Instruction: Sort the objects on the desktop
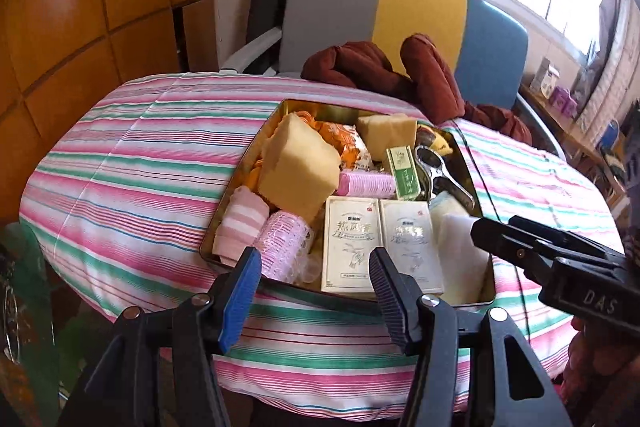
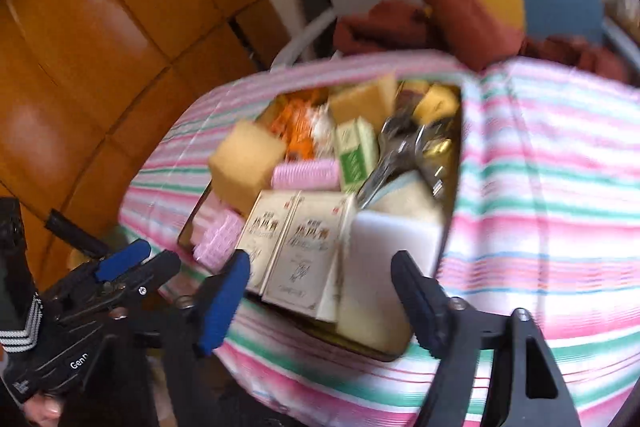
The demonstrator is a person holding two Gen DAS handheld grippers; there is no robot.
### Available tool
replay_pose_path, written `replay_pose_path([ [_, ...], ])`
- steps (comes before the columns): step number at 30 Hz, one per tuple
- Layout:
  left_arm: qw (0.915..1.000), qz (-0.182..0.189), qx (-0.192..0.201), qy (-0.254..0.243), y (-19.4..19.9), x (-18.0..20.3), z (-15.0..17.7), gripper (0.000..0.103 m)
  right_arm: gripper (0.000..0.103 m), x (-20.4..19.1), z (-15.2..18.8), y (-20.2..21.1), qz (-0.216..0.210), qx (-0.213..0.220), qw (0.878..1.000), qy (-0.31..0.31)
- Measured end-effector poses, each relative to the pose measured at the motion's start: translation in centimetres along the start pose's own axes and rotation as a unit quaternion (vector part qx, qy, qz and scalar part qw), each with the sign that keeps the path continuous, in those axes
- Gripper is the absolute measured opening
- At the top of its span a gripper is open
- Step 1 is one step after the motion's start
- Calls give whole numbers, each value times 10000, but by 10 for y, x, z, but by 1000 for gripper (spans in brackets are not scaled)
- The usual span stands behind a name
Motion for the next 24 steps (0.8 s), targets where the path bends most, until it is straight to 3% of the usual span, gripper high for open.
replay_pose_path([
  [2, 9998, -202, -80, 41, 2, -1, 0, 57, 78, -7, -7, 8, 138, 210, 9996, 151],
  [5, 9983, -562, -158, -47, 3, -3, 1, 57, 89, -14, -13, 16, 358, 464, 9976, 361],
  [7, 9978, -636, -183, -76, 4, -3, 2, 57, 90, -18, -13, 17, 477, 543, 9962, 487],
  [17, 9968, -693, -378, -105, 4, -5, 10, 55, 98, -22, -8, 10, 712, 659, 9941, 487],
  [24, 9971, -487, -590, -10, -3, -4, 16, 55, 103, -26, -7, 11, 791, 801, 9921, 559],
])
Point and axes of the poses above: each gripper's, at about its wrist camera, not at the fingertips, and y roughly against the way its jaws point, x to its right, z to its underside, the point moved 8 cm from there along -y, roughly the way its jaws point, and after that the axes turned 15 degrees about -y, right-handed, at the moved point
